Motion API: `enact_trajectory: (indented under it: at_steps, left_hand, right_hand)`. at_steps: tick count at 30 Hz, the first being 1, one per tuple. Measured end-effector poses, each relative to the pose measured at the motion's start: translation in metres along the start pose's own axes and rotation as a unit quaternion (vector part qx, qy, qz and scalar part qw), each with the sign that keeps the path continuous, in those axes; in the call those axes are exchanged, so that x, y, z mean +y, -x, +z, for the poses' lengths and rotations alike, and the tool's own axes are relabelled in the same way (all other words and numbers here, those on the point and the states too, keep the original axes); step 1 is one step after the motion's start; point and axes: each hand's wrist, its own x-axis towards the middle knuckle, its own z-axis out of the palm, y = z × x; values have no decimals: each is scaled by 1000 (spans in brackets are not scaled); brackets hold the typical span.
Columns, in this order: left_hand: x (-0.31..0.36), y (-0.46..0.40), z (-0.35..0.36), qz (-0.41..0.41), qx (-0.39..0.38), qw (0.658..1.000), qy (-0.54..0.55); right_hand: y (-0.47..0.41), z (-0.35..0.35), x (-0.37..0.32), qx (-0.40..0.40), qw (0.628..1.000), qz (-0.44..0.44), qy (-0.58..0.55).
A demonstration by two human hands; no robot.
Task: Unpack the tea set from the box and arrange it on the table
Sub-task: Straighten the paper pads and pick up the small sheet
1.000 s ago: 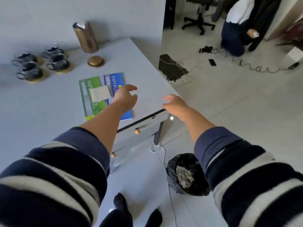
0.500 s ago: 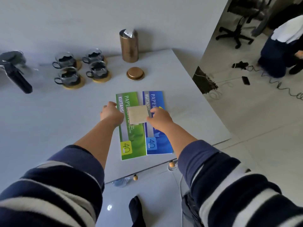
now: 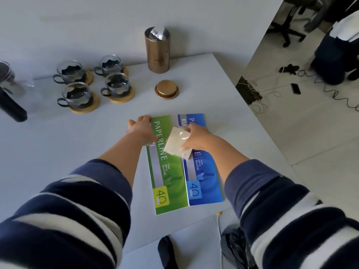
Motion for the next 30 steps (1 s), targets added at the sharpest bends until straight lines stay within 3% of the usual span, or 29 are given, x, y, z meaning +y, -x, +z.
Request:
enact_trajectory:
  at_steps: [3, 6, 8, 10, 14, 19, 21, 24, 30]
  left_hand:
    - [2, -1, -5, -15, 6, 1000, -13]
    - [8, -1, -8, -19, 17, 999, -31]
    - [12, -1, -8, -21, 37, 999, -28]
    - [12, 0, -6, -25, 52, 998, -10]
    - [8, 4, 1, -10, 72, 996, 53]
    - [4, 11, 1, -16, 61, 987, 150]
    - [5, 12, -1, -44, 47, 972, 227]
    - [9, 13, -6, -99, 29, 918, 383]
    - [38, 21, -16, -61, 8, 875, 480]
  right_hand:
    - [-11, -8, 9, 90, 968, 107, -207]
    - [-15, -8, 13, 151, 953, 201, -169]
    - [-14, -3, 10, 148, 948, 246, -135]
    - [-20, 0, 8, 128, 942, 259, -170]
    - [-18, -15, 0, 90, 951, 239, -174]
    - [-19, -14, 3, 46, 974, 199, -94]
    - [-20, -7, 8, 98, 958, 196, -184]
    - [-17, -9, 12, 131, 931, 109, -322]
    - [-14, -60, 17, 181, 887, 37, -423]
